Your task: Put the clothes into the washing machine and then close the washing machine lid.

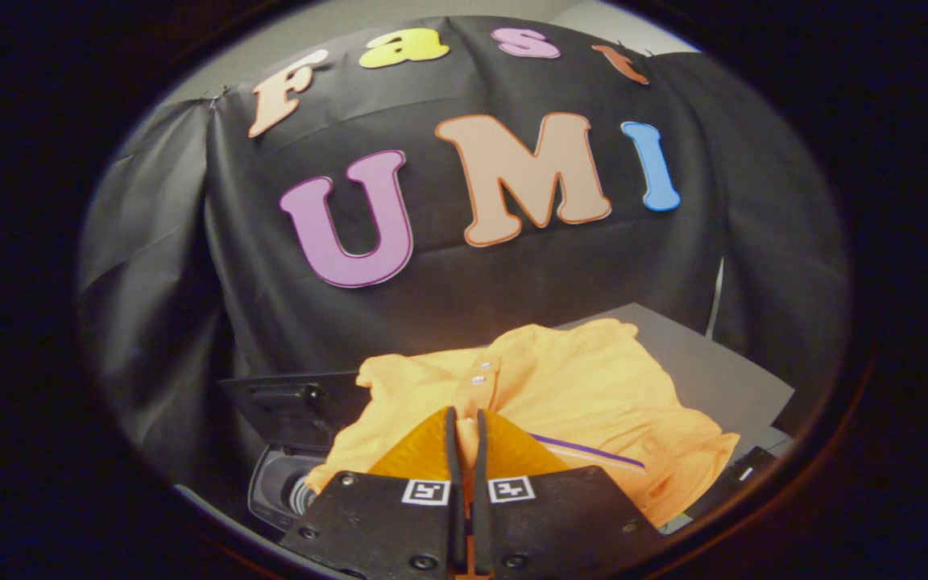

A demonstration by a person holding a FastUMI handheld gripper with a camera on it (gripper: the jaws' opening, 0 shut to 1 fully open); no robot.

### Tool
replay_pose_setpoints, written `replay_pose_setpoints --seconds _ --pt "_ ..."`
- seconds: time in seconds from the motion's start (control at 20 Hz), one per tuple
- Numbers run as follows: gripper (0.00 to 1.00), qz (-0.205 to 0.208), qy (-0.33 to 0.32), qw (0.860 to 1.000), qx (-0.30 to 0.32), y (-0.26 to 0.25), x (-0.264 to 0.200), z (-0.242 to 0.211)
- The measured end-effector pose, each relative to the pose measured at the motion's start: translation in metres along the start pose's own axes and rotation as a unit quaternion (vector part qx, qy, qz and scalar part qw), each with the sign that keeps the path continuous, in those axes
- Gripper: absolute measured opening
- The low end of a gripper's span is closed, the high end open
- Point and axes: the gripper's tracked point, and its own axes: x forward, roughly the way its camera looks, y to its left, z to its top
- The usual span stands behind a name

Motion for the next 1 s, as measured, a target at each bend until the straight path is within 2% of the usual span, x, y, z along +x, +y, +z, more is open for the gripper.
replay_pose_setpoints --seconds 0.5,1.0 --pt "0.03 0.106 0.027 0.994 -0.03 0.142 0.016 -0.025" --pt "0.03 0.171 0.067 0.981 -0.07 0.252 0.05 -0.073"
